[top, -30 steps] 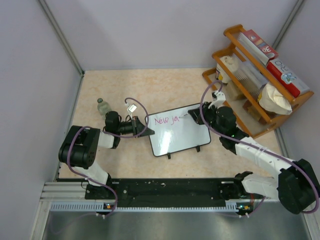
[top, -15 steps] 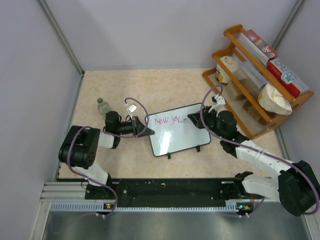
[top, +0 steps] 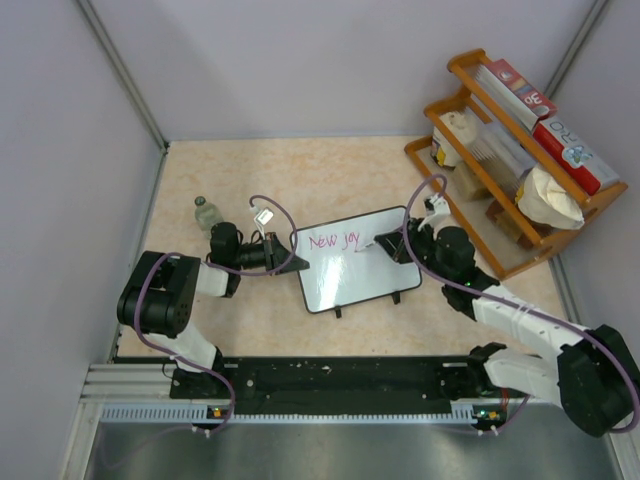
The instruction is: Write a sentence on the whiteboard
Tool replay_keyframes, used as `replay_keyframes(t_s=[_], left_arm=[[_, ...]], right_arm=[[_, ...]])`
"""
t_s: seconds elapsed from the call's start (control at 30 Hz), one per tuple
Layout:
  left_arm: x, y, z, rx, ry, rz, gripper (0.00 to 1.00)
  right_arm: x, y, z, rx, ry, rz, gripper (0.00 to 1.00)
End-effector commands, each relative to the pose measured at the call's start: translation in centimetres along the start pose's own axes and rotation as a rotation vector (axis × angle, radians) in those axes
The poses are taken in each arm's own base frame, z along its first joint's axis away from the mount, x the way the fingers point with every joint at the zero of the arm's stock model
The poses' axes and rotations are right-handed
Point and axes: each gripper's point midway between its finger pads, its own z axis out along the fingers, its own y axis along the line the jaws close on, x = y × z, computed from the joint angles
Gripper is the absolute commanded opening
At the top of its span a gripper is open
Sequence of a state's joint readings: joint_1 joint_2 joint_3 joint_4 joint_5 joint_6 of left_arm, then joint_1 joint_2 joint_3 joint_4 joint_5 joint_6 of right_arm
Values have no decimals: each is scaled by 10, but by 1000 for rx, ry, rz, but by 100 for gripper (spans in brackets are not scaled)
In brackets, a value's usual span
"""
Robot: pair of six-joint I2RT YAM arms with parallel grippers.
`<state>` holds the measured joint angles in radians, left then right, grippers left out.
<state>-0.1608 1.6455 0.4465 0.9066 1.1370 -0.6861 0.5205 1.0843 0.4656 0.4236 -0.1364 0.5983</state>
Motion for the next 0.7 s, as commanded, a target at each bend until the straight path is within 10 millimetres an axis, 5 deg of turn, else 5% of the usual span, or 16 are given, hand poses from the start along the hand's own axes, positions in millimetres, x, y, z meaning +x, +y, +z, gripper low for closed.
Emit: replay_keyframes(t_s=[0.0,0.3,0.67], left_arm=[[2,3,0,-7,-8,6,0],[2,3,0,-7,-8,7,0],[2,3,0,-6,-7,7,0]], right_arm=[[-35,14,-6,-12,-90,-16,0],[-70,19,-3,36,-162,-81,0],[-71,12,8,65,-160,-83,0]])
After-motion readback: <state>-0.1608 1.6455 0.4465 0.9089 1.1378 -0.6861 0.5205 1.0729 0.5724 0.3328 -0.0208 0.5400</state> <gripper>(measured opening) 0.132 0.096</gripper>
